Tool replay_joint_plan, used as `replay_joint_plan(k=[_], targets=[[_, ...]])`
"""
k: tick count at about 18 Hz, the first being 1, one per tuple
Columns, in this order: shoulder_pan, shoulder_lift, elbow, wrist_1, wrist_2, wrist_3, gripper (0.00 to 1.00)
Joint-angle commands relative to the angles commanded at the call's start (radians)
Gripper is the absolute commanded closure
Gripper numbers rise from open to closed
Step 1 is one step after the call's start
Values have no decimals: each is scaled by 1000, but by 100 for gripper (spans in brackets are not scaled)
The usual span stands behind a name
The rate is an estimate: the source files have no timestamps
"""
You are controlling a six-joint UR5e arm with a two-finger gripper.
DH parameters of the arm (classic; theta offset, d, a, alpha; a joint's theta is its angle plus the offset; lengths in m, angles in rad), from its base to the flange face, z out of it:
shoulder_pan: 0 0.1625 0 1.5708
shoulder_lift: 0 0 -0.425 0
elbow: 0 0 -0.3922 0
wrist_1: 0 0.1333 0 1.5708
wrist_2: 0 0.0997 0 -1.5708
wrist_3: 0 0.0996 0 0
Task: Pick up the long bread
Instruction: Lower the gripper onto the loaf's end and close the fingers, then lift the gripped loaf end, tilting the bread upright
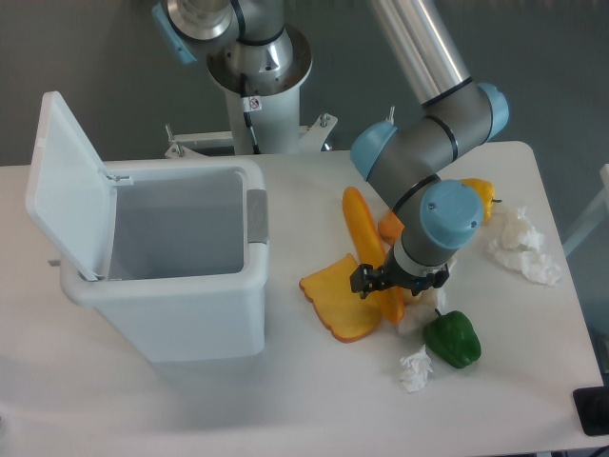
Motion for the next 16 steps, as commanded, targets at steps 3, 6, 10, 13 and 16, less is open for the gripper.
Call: replay_joint_plan(k=[3, 6, 10, 13, 16], targets=[[2, 0, 3, 0, 0, -2, 22], [2, -2, 5, 0, 0, -28, 39], [3, -2, 6, -2, 0, -40, 68], [2, -2, 5, -2, 0, -43, 83], [-2, 3, 5, -2, 0, -44, 97]])
